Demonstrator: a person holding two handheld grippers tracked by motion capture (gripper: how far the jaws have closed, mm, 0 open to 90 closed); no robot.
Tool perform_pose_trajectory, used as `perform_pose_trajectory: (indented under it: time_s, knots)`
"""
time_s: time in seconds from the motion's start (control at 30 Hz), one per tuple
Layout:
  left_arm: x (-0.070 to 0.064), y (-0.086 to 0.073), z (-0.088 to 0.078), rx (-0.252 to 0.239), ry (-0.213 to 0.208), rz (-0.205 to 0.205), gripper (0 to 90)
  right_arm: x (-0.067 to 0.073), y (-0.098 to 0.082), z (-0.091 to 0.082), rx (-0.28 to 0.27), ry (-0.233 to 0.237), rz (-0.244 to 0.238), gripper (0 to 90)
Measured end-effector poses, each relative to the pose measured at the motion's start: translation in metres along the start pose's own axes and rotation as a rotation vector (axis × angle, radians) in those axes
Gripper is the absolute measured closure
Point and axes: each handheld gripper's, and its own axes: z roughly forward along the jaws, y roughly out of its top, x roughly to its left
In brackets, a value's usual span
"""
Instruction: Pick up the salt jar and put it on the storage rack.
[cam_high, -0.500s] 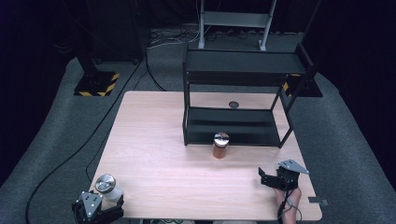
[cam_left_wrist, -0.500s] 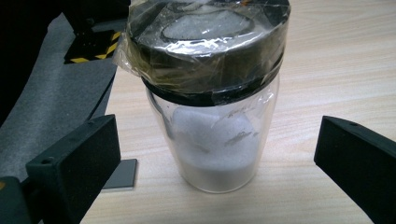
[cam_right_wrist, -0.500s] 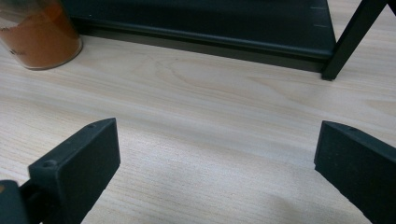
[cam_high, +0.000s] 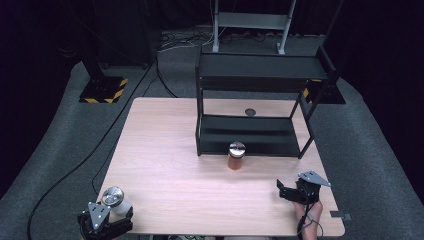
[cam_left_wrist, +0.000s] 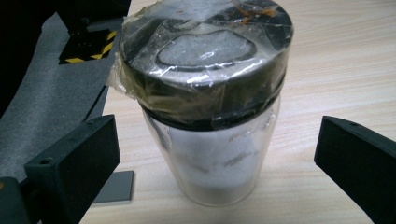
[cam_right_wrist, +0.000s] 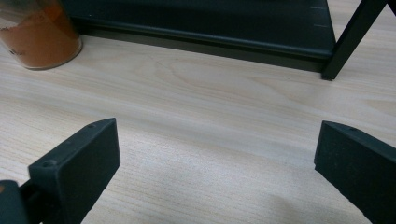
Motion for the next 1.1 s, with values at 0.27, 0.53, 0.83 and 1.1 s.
perform_pose_trajectory:
  time_s: [0.27,0.53,0.83,1.1]
  knots:
    - [0.004,0.002,0.012,0.004,-0.016,-0.015,0.0,0.001,0.001,0.0,0.006,-0.002,-0.012,0.0]
    - [0.013,0.003,0.022,0.014,-0.059,-0.061,0.0,0.001,0.001,0.0,0.006,0.001,-0.012,0.0]
    - [0.025,-0.016,0.025,-0.044,-0.082,-0.135,22.8,0.003,0.003,0.001,0.015,-0.002,-0.022,0.0]
    - [0.022,-0.022,0.026,-0.068,-0.085,-0.095,30.6,0.003,0.004,0.002,0.021,-0.004,-0.025,0.0]
